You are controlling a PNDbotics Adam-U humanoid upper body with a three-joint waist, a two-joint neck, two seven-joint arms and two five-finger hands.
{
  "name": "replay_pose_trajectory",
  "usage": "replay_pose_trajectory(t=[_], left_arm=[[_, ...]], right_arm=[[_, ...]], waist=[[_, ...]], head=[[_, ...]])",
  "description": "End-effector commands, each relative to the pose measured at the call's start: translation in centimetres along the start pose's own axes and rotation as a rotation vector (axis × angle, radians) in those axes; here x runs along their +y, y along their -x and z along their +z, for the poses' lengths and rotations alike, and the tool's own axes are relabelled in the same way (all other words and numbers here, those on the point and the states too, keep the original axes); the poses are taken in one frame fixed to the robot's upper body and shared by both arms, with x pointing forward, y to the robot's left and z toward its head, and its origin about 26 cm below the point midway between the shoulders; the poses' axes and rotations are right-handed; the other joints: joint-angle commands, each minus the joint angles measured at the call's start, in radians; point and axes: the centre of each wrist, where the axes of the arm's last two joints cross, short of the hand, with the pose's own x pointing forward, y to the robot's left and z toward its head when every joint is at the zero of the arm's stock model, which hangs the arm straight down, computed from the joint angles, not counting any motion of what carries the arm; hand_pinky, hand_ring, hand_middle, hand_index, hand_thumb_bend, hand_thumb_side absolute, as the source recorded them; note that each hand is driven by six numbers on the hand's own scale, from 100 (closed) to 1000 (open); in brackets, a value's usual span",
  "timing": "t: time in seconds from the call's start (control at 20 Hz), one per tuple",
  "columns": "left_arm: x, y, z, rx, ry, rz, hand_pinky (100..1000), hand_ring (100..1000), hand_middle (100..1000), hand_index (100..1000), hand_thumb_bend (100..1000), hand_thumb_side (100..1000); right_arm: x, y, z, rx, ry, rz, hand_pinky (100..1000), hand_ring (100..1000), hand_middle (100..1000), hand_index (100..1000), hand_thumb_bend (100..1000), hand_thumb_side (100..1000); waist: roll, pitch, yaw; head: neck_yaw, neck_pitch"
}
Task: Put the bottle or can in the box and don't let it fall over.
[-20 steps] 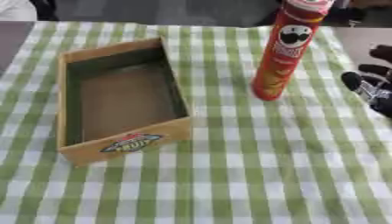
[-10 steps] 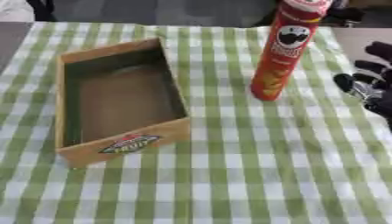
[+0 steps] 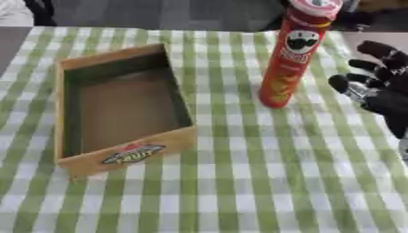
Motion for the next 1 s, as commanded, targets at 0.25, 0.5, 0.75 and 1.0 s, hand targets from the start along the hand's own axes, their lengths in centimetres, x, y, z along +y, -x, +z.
replay_pose_trajectory(t=[0.25,0.5,0.75,1.0], left_arm=[[0.1,-0.5,-0.3,-0.018,0.009,-0.006,880,928,799,864,301,564],[0.0,-0.5,-0.3,-0.016,0.013,-0.003,880,925,798,863,297,568],[0.0,-0.5,-0.3,-0.016,0.014,-0.002,880,925,798,863,297,568],[-0.2,-0.5,-0.4,-0.015,0.018,0.003,882,922,798,861,291,576]], right_arm=[[-0.4,-0.5,-1.6,-0.017,-0.033,0.012,787,896,913,856,755,163],[0.0,-0.3,-2.5,-0.016,-0.053,-0.010,787,900,914,859,757,165],[0.0,-0.1,-2.8,-0.016,-0.059,-0.018,787,899,914,859,754,162],[0.7,-0.6,-3.6,-0.038,-0.071,-0.054,785,890,910,857,713,121]], waist=[[0.008,-0.004,0.001],[0.010,0.003,0.004],[0.011,0.005,0.005],[0.009,0.014,0.009]], head=[[-0.005,-0.023],[-0.007,-0.030],[-0.008,-0.034],[-0.009,-0.042]])
